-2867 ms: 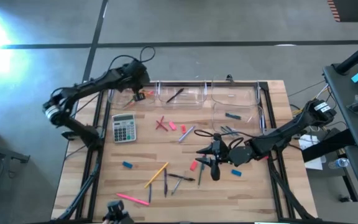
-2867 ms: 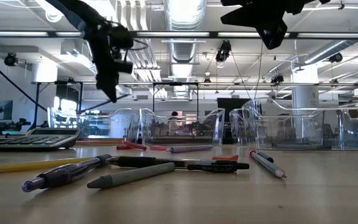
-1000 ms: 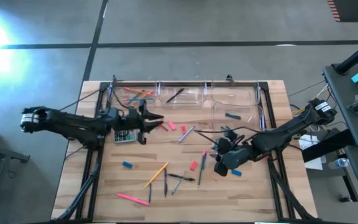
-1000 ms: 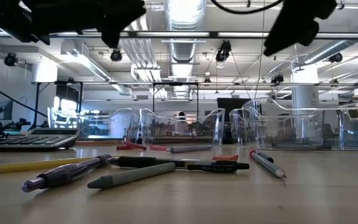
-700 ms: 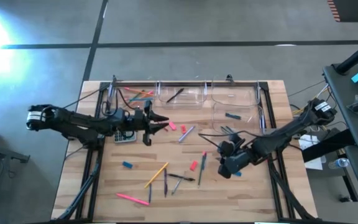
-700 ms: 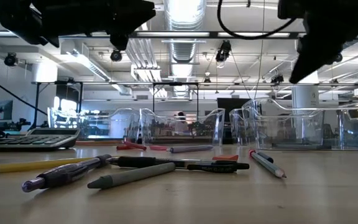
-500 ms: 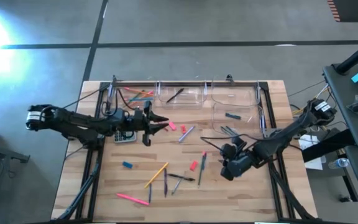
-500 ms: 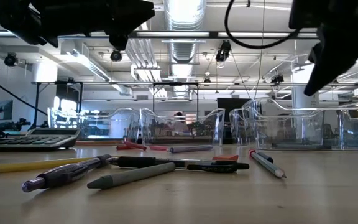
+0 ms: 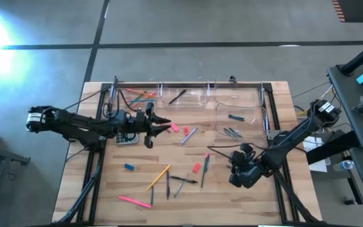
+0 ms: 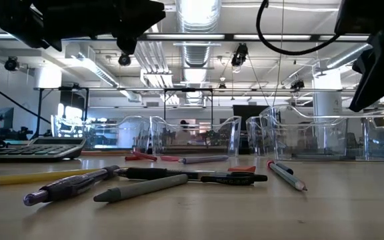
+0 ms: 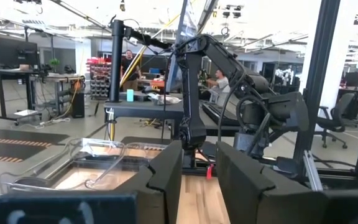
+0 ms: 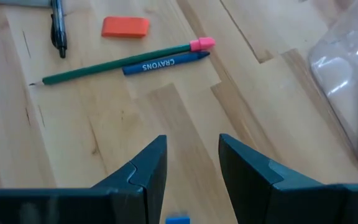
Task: Sort crayons/erasers/pens/pencils in bins
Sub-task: Put the blue eraser into the top right transparent bin
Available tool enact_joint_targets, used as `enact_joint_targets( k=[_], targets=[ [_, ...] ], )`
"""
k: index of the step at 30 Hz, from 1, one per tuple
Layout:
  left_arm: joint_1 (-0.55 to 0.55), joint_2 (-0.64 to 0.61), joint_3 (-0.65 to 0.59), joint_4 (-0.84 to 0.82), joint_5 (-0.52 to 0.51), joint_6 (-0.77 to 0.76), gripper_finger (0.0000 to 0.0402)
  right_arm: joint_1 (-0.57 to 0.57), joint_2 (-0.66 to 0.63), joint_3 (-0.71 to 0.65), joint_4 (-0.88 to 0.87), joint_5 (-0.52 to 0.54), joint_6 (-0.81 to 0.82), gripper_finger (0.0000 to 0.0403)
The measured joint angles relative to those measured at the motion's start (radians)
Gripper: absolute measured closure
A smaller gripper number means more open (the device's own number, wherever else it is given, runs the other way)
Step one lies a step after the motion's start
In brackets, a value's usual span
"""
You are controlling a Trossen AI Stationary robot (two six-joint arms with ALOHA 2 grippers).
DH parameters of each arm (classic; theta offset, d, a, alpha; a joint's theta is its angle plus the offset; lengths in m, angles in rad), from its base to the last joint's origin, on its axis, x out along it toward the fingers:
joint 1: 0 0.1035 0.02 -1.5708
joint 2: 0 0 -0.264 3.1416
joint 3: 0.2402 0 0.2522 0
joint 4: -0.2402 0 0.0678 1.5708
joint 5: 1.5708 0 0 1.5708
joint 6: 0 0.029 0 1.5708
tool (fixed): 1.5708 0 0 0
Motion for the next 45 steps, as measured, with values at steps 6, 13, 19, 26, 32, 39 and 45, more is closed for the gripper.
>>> enact_joint_targets(
  k=[6,13,19,26,32,39,45],
  targets=[
    [0.000,0.000,-0.008,0.000,0.000,0.000,0.0318,0.010,0.000,-0.015,-0.002,0.001,0.043,0.0266],
    [0.000,0.000,-0.009,0.000,0.000,0.000,0.0318,0.010,0.000,-0.022,-0.003,0.001,0.079,0.0266],
    [0.000,0.000,-0.011,0.001,0.000,0.000,0.0318,0.010,0.000,-0.023,-0.002,0.007,0.120,0.0266],
    [0.000,0.000,-0.011,0.001,0.000,0.000,0.0318,0.009,0.000,-0.035,-0.013,0.030,0.202,0.0266],
    [0.000,0.000,-0.011,0.001,0.000,0.000,0.0318,0.009,0.000,-0.043,-0.012,0.018,0.219,0.0266],
    [0.000,0.000,-0.011,0.001,0.000,0.000,0.0318,0.009,0.001,-0.052,-0.010,0.007,0.217,0.0266],
    [0.000,0.000,-0.011,0.001,0.000,0.000,0.0318,0.009,0.002,-0.057,-0.010,-0.010,0.216,0.0236]
  ],
)
